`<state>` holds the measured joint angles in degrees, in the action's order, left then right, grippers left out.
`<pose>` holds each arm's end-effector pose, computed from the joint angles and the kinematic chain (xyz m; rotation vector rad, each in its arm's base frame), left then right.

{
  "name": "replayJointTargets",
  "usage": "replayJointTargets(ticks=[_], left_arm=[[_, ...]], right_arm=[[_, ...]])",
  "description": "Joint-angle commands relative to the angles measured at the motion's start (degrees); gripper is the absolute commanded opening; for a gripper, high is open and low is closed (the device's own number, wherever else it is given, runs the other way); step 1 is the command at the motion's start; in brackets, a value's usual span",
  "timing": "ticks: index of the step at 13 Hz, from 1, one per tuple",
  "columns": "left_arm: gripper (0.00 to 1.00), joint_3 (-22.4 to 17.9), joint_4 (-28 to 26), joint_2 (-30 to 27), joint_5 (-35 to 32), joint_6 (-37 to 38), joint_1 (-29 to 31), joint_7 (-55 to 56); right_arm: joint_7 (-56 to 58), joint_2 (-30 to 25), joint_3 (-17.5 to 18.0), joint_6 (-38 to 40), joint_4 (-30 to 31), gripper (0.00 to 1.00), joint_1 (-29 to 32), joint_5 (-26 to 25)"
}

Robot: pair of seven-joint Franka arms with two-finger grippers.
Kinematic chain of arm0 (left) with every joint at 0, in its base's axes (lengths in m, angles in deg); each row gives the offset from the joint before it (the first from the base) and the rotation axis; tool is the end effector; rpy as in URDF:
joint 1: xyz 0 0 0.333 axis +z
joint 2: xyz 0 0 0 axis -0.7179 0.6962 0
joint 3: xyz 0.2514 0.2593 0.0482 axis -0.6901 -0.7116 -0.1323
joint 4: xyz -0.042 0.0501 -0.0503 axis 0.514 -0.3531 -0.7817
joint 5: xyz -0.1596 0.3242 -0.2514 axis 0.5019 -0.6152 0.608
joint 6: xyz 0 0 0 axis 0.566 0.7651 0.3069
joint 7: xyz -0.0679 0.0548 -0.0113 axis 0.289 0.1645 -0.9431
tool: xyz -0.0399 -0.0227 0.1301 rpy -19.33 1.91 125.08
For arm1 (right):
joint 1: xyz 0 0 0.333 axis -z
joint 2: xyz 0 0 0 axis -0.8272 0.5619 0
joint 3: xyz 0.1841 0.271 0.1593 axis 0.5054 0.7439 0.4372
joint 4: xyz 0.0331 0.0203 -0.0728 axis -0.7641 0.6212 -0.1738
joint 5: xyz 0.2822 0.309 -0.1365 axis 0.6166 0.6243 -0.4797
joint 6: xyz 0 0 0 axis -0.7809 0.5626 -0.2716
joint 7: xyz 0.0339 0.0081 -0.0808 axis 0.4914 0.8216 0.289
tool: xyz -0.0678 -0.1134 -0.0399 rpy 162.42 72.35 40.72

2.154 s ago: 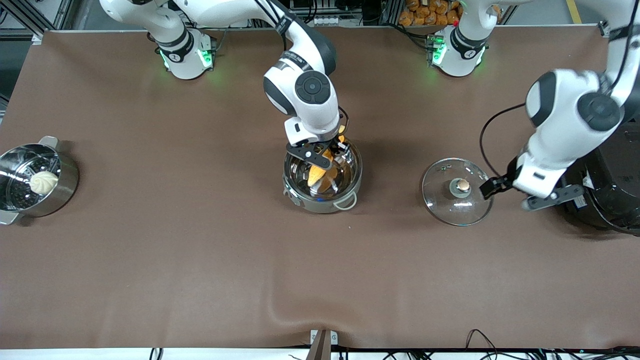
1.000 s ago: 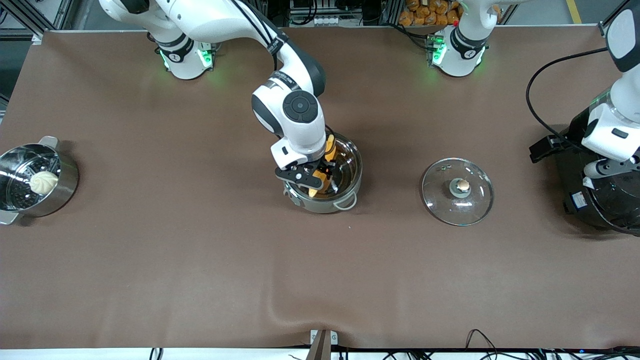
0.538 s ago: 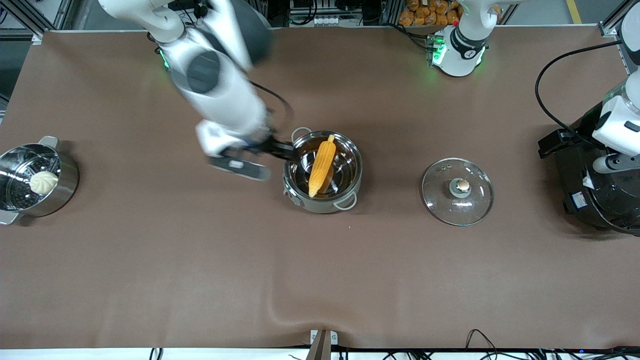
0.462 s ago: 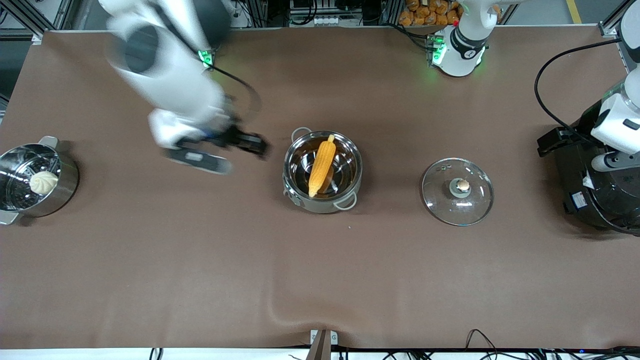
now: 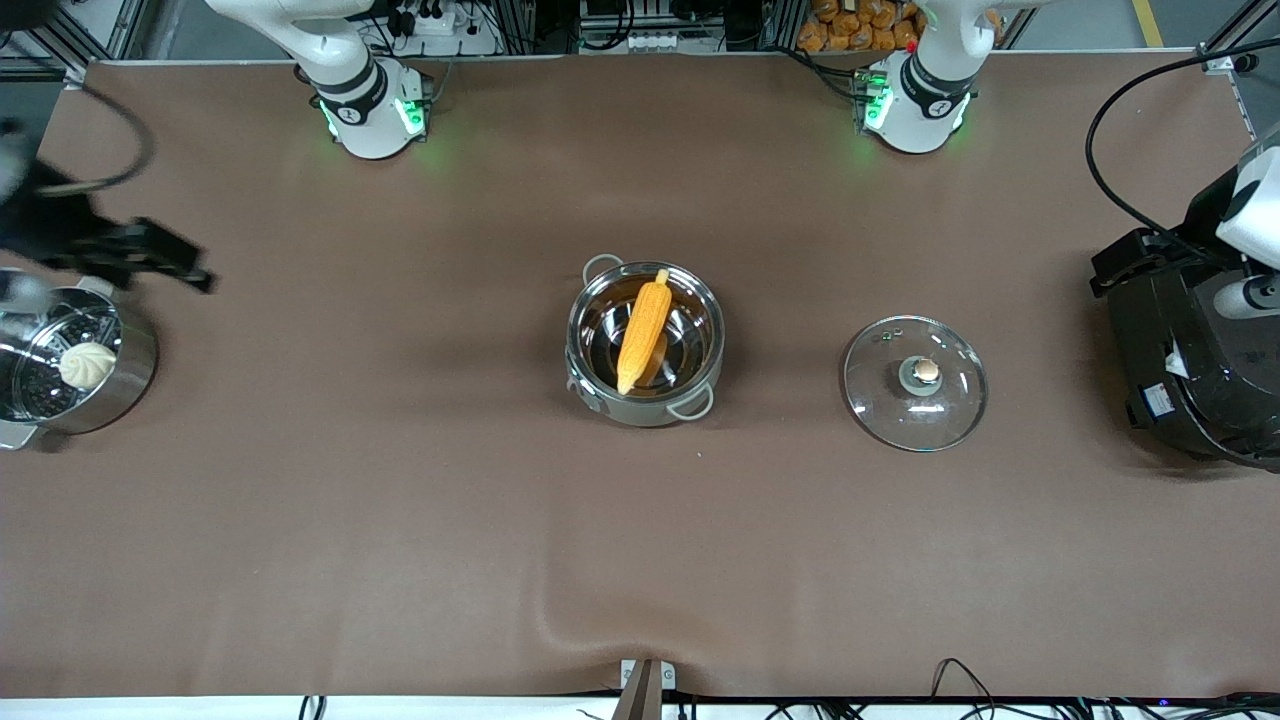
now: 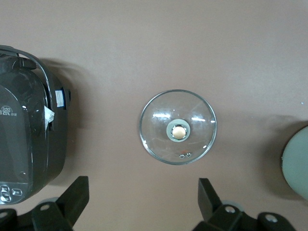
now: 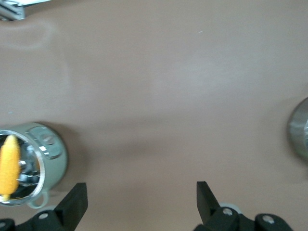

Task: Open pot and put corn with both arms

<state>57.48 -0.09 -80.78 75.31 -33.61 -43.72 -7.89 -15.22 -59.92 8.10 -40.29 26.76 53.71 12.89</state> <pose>0.6152 -0.0294 0.6324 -3.1062 -0.1542 -0.0206 0.6261 0.0066 0.6644 -3.0324 0.1280 -0.0284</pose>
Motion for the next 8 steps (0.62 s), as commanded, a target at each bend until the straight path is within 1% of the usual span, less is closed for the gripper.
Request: replayJointTargets(ticks=[1, 3, 5, 6, 8], left_arm=[[1.00, 0.4, 1.3, -0.4, 1.8, 2.8, 0.3, -1.6], [1.00, 0.3, 1.9, -0.4, 2.9, 3.7, 0.3, -1.6], [1.00, 0.1, 4.0, 0.1, 3.4, 5.7, 0.1, -1.6], [1.00, 0.3, 4.2, 0.2, 3.3, 7.1, 0.0, -1.6], [1.00, 0.3, 4.6, 0.2, 3.3, 7.3, 0.0, -1.6]], right_arm=[[11.6, -2.1, -7.0, -1.3, 3.2, 1.00, -2.7, -1.4], [12.3, -2.7, -7.2, -1.9, 3.4, 1.00, -2.9, -7.5], [12.1, -3.0, -7.2, -1.5, 3.6, 1.00, -3.1, -7.3], [12.1, -3.0, -7.2, -1.2, 3.6, 1.00, -3.3, -7.3], [12.1, -3.0, -7.1, -0.4, 3.3, 1.00, -3.4, -7.1]])
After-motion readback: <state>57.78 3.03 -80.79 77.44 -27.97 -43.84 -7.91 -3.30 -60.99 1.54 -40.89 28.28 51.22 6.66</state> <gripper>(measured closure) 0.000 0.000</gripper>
